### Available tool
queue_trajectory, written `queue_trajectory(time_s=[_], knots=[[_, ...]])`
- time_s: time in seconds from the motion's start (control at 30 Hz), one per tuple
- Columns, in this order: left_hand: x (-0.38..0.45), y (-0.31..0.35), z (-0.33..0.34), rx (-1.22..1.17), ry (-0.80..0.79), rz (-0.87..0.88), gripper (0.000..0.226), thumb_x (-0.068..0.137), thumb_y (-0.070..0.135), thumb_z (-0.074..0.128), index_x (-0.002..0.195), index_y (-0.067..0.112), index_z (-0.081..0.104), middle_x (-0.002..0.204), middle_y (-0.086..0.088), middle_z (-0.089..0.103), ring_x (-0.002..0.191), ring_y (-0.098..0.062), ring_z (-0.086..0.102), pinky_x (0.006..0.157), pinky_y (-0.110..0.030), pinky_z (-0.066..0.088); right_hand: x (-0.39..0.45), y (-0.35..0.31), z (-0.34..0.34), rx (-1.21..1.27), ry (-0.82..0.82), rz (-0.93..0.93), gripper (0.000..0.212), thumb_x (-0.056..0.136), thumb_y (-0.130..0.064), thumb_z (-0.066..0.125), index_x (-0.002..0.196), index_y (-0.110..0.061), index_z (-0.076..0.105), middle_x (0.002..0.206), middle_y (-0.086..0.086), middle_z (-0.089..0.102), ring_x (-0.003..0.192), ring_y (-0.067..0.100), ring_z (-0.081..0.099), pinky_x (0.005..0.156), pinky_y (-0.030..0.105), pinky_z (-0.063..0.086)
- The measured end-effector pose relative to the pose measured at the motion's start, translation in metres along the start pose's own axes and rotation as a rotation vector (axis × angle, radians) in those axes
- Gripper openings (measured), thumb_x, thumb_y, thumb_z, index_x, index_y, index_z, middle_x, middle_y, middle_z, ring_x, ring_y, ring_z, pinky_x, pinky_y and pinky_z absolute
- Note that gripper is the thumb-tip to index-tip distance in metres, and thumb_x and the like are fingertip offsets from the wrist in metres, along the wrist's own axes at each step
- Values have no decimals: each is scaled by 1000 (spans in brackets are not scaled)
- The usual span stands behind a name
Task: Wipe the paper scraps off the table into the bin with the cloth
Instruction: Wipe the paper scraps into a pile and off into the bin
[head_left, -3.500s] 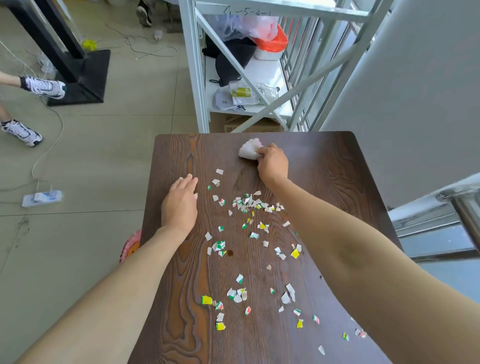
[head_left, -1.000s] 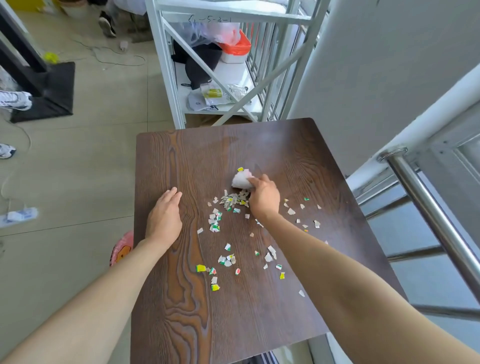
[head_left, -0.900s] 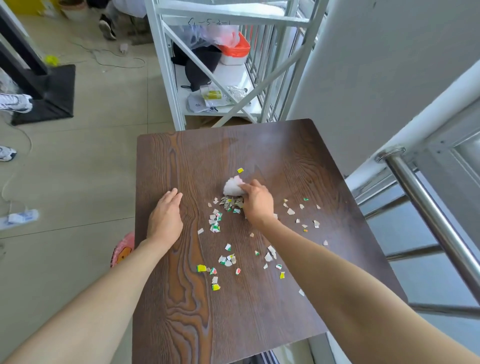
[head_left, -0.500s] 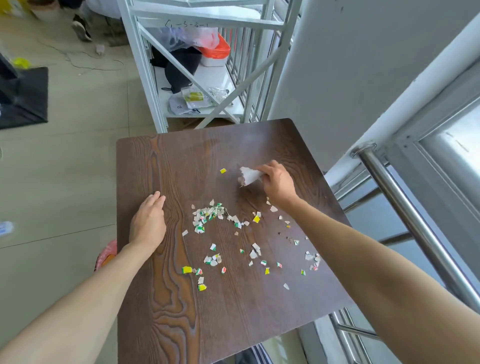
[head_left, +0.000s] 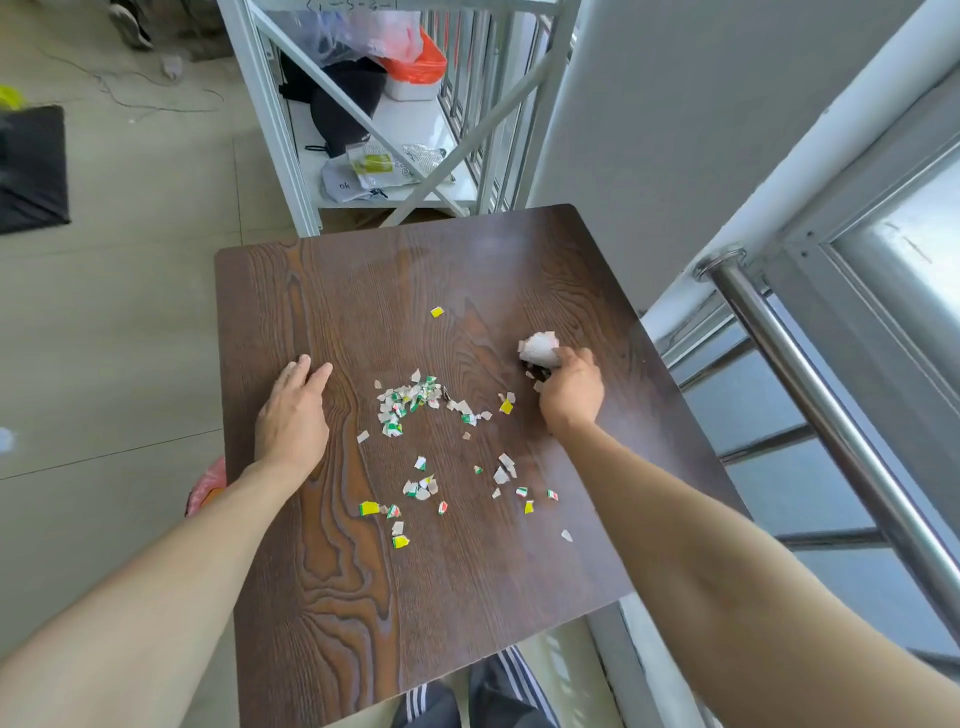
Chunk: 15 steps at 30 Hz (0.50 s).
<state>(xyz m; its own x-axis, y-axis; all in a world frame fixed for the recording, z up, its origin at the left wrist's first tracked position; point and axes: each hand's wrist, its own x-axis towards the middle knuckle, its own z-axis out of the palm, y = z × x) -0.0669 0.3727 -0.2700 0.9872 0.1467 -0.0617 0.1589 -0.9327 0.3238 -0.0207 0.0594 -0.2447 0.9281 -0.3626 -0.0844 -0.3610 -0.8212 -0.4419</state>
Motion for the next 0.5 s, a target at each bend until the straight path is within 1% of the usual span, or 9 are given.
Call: queue_trajectory(time_s=[0.1, 0.23, 0.33, 0.43, 0.5], knots=[[0, -1, 0, 14, -9, 8, 51, 93, -2, 42, 142, 14, 41, 154, -11, 30, 143, -27, 25, 109, -48, 35, -23, -17, 12, 26, -35, -25, 42, 84, -3, 52, 124, -13, 60, 118, 11, 55, 105, 35, 53, 82, 39, 44], [1, -1, -1, 31, -20, 10, 54, 92, -4, 42, 143, 14, 39, 155, -11, 29, 143, -28, 25, 110, -47, 35, -47, -37, 25, 28, -95, -93, 39, 87, -7, 49, 123, -14, 60, 116, 12, 55, 103, 35, 54, 81, 38, 44], [1, 0, -1, 36, -27, -2, 54, 92, -4, 42, 143, 14, 39, 155, -11, 29, 143, -28, 24, 110, -47, 35, -66, -52, 34, 41, -175, -189, 41, 86, -4, 48, 124, -13, 61, 115, 13, 55, 103, 36, 55, 81, 39, 45], [1, 0, -4, 31, -35, 7, 53, 92, -3, 43, 142, 14, 40, 154, -10, 29, 143, -27, 25, 109, -47, 35, -70, -56, 31, 87, -242, -291, 38, 85, -2, 49, 119, -11, 64, 111, 15, 57, 103, 36, 57, 83, 40, 47], [1, -1, -7, 24, -43, 19, 52, 93, -1, 44, 142, 15, 39, 155, -10, 28, 143, -26, 24, 109, -46, 34, -63, -51, 21, 85, -218, -322, 36, 87, -2, 48, 117, -12, 66, 107, 14, 57, 102, 35, 57, 83, 38, 48]])
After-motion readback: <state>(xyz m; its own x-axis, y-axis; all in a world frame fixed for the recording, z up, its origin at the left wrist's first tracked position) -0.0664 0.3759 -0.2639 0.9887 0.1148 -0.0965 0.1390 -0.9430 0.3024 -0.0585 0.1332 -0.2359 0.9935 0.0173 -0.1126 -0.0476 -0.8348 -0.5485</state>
